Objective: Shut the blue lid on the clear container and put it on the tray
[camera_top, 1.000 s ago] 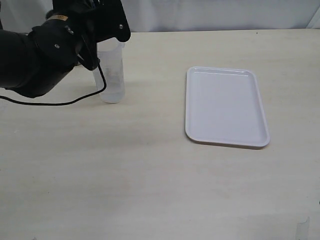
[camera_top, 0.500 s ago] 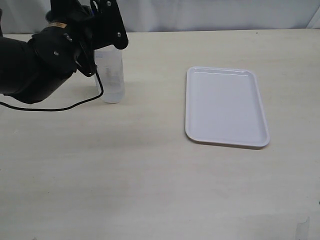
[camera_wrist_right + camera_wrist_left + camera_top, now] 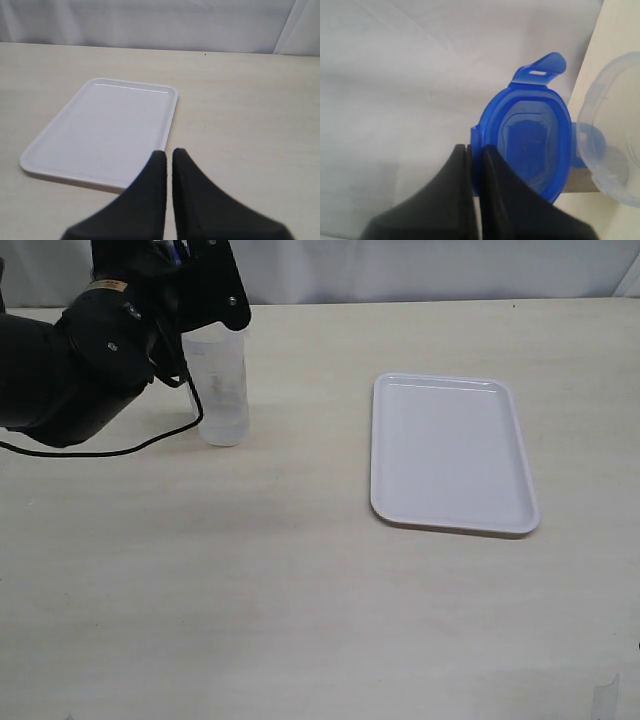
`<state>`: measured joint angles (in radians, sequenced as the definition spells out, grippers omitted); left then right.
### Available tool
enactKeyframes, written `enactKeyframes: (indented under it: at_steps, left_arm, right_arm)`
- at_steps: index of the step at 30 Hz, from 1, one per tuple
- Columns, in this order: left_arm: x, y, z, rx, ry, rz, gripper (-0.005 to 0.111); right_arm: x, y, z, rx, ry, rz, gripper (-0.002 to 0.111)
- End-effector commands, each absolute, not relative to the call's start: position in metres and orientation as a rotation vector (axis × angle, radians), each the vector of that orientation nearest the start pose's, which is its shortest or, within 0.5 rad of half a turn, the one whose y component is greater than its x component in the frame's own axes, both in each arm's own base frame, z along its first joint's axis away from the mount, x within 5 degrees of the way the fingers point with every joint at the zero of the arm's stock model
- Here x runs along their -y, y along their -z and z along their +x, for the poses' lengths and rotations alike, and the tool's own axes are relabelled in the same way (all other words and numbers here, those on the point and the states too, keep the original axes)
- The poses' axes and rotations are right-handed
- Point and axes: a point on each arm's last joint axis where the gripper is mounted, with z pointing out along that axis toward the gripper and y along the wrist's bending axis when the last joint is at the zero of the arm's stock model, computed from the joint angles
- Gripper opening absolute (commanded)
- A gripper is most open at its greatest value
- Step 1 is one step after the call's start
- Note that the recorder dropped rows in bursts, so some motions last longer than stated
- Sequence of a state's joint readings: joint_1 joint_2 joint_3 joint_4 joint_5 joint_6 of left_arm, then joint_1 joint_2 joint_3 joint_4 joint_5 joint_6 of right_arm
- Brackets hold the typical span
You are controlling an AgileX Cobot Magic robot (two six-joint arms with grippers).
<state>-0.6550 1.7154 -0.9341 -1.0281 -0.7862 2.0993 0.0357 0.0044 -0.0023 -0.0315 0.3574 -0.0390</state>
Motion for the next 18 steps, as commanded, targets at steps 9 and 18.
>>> enactKeyframes:
  at_steps: [9,18]
  left_arm:
    - [0.1722,-0.2438,0.3136,-1.431,-1.016,1.118,0.0]
    - [0.1722,-0.2459,0.3139,-1.409,-1.033,1.111,0.0]
  right_arm:
    - [-0.0011,-0.1819,0.0534,-1.828,0.029,-0.087,0.004]
    - [-0.0011,-0.1819,0.0534,-1.828,0.029,-0.087,0.004]
